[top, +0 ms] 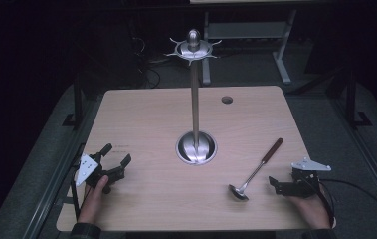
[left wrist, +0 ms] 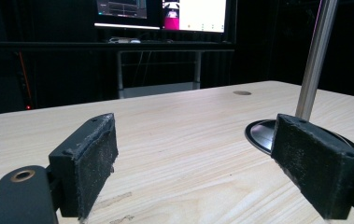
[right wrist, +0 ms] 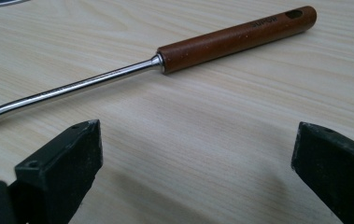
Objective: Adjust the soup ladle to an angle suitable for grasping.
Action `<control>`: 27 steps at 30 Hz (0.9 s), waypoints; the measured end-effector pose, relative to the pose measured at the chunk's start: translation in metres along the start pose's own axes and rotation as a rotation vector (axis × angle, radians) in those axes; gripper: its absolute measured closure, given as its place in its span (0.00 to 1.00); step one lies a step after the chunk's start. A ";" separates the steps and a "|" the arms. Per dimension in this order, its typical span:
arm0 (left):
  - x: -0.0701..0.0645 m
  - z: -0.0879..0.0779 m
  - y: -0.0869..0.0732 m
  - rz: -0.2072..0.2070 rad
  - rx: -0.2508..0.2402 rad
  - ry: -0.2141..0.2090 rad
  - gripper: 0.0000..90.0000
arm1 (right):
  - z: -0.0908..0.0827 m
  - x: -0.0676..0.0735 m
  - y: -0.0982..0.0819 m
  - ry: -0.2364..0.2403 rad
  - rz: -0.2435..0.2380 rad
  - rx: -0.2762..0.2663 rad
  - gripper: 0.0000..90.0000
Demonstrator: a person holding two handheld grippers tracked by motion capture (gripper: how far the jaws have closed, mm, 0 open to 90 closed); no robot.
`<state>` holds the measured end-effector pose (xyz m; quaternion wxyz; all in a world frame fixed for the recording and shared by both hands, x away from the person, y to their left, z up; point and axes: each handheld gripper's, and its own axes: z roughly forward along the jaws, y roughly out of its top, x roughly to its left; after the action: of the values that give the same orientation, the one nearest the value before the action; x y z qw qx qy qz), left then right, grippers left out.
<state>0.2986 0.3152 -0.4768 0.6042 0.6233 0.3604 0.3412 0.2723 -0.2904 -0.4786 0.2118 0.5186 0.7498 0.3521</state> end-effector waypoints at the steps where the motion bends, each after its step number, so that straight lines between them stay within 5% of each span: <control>1: 0.000 0.000 0.000 0.003 -0.002 0.001 0.16 | 0.000 -0.001 0.000 0.002 0.001 0.002 0.05; 15: 0.001 -0.002 -0.001 -0.002 -0.021 -0.002 0.16 | -0.004 -0.004 0.010 0.010 0.025 -0.053 0.48; 20: 0.002 0.000 0.000 -0.003 0.006 0.002 0.16 | 0.000 -0.006 0.015 -0.030 0.010 -0.067 0.77; 27: 0.000 -0.001 0.000 0.016 -0.004 0.002 0.16 | 0.007 -0.020 0.024 -0.071 0.033 -0.111 1.00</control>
<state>0.2983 0.3158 -0.4769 0.6025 0.6247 0.3553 0.3472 0.2996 -0.3019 -0.4662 0.2608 0.5305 0.7126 0.3779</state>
